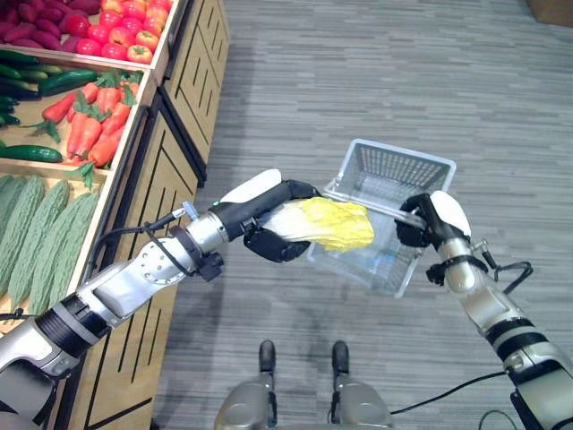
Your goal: Get the vegetables into the basket
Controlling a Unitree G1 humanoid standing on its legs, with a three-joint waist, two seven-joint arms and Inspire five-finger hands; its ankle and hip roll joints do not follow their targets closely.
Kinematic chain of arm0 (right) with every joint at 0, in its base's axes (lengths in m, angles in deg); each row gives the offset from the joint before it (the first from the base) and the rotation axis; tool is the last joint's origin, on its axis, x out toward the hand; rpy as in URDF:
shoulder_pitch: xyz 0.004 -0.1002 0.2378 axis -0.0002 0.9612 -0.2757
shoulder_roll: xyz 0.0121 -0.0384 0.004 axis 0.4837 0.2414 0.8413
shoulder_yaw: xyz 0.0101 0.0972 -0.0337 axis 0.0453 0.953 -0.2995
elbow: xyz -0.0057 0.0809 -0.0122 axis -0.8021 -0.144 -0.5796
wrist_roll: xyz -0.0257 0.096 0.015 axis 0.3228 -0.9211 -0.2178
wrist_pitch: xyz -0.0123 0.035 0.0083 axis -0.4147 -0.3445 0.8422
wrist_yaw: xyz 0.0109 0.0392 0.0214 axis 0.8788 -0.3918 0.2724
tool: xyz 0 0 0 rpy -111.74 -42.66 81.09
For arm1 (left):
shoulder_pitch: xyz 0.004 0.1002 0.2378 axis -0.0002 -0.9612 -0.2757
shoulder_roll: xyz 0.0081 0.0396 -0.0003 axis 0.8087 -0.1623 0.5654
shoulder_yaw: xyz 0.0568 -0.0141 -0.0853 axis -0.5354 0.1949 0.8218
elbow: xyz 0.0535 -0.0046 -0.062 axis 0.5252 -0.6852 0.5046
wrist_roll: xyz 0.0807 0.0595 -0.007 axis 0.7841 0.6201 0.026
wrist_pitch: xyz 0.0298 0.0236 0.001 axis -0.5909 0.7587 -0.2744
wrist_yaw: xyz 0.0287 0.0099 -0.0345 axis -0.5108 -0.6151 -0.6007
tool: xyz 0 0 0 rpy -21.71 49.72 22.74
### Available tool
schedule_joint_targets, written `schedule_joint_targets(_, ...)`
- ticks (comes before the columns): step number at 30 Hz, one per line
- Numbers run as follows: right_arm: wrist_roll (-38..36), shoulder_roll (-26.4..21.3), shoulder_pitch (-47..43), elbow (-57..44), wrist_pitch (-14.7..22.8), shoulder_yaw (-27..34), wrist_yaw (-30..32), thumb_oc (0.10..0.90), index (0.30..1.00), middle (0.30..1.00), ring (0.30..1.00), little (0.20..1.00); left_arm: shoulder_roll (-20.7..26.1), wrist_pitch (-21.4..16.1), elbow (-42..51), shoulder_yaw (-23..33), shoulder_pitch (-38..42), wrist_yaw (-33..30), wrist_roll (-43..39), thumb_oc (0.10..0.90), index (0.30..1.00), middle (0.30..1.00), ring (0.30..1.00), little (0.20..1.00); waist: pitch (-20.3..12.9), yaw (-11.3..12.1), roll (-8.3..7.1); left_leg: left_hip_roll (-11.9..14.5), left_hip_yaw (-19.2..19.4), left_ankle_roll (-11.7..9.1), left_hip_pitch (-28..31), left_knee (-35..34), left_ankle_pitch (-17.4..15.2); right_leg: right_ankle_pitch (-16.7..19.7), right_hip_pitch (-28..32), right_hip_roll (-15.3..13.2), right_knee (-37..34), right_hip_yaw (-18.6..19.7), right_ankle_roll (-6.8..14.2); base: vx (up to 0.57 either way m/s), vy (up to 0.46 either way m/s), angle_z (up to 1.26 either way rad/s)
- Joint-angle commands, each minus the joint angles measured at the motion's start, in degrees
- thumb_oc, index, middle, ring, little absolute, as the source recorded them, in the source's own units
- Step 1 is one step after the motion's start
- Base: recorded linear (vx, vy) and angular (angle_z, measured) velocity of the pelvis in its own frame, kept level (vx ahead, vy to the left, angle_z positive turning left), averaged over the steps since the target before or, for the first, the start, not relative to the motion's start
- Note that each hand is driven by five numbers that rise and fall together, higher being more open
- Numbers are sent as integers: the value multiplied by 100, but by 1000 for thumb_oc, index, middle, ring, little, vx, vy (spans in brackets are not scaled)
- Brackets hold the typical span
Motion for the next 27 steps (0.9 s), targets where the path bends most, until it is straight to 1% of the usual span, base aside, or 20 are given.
schedule_joint_targets(1, -356, -74, -865, -6, 459, -230, 438, 400, 300, 300, 300, 300, -263, -670, -201, -345, 695, -735, 1158, 400, 300, 300, 300, 300, -1032, 73, -110, 451, 43, -611, 154, 1, -409, -380, 18, -238, 9, 14, 331, 23, -16, -3)
schedule_joint_targets(3, -364, -5, -990, -51, 473, -329, 449, 400, 300, 300, 300, 300, -367, -656, -419, -608, 958, -863, 1762, 400, 300, 300, 300, 300, -1043, 52, -96, 464, 65, -619, 166, 1, -414, -386, 26, -228, 3, 13, 331, 0, 0, 0)
schedule_joint_targets(5, -408, 62, -1054, -128, 480, -361, 453, 400, 300, 300, 300, 300, -472, -635, -555, -691, 993, -946, 2083, 400, 300, 300, 300, 300, -1039, 41, -86, 468, 78, -623, 166, 1, -412, -391, 27, -222, 1, 24, 331, 6, -4, -2)
schedule_joint_targets(8, -519, 299, -1215, -216, 491, -459, 487, 400, 300, 300, 300, 300, -731, -561, -784, -797, 972, -1040, 2502, 400, 300, 300, 300, 300, -1042, 30, -69, 486, 100, -631, 168, 1, -416, -402, 23, -208, 0, 27, 331, 11, -3, -5)
schedule_joint_targets(10, -573, 378, -1226, -268, 504, -464, 489, 400, 300, 300, 300, 300, -826, -533, -860, -812, 940, -1076, 2591, 400, 300, 300, 300, 300, -1049, 24, -61, 488, 100, -628, 177, 1, -424, -410, 29, -203, 0, 39, 330, 20, -1, -5)
schedule_joint_targets(12, -792, 555, -1129, -637, 567, -400, 433, 400, 300, 300, 300, 300, -1121, -411, -1048, -676, 751, -1142, 2687, 400, 300, 300, 300, 300, -1059, 3, -68, 493, 119, -632, 203, 1, -435, -427, 49, -194, 0, 44, 330, 33, -1, -5)
schedule_joint_targets(13, -793, 549, -1116, -653, 559, -402, 430, 400, 300, 300, 300, 300, -1128, -412, -1051, -672, 739, -1146, 2694, 400, 300, 300, 300, 300, -1065, 2, -63, 493, 120, -631, 205, 1, -436, -428, 51, -194, 0, 44, 330, 0, 0, 0)
schedule_joint_targets(15, -938, 642, -981, -891, 579, -334, 360, 400, 300, 300, 300, 300, -1306, -341, -1144, -544, 618, -1223, 2804, 400, 300, 300, 300, 300, -1068, -19, -63, 492, 114, -630, 216, 1, -445, -434, 64, -190, 0, 45, 331, 0, 0, 0)
schedule_joint_targets(17, -1159, 726, -718, -1346, 657, -239, 223, 400, 300, 300, 300, 300, -1503, -242, -1321, -371, 345, -1255, 2977, 400, 300, 300, 300, 300, -1071, -46, -70, 493, 138, -625, 237, 1, -459, -449, 76, -185, 0, 65, 332, 0, 0, 0)
schedule_joint_targets(21, -1402, 791, -426, -1841, 758, -138, 68, 400, 300, 300, 300, 300, -1581, -84, -1667, -241, 138, -1350, 3417, 400, 300, 300, 300, 300, -1084, -83, -70, 505, 186, -625, 265, 1, -480, -468, 84, -179, 0, 90, 330, 0, 0, 0)
schedule_joint_targets(24, -1475, 717, -285, -2123, 799, -103, -50, 400, 300, 300, 300, 300, -1600, -17, -1958, -177, 51, -1389, 3644, 400, 300, 300, 300, 300, -1096, -95, -73, 507, 207, -624, 279, 1, -488, -471, 79, -178, 0, 113, 332, 18, -4, -6)
schedule_joint_targets(27, -1526, 637, -172, -2341, 852, -69, -121, 400, 300, 300, 300, 300, -1620, 136, -2352, -40, -71, -1556, 3918, 400, 300, 300, 300, 300, -1097, -99, -70, 508, 222, -626, 279, 1, -495, -470, 73, -185, 0, 129, 334, 10, -3, -6)
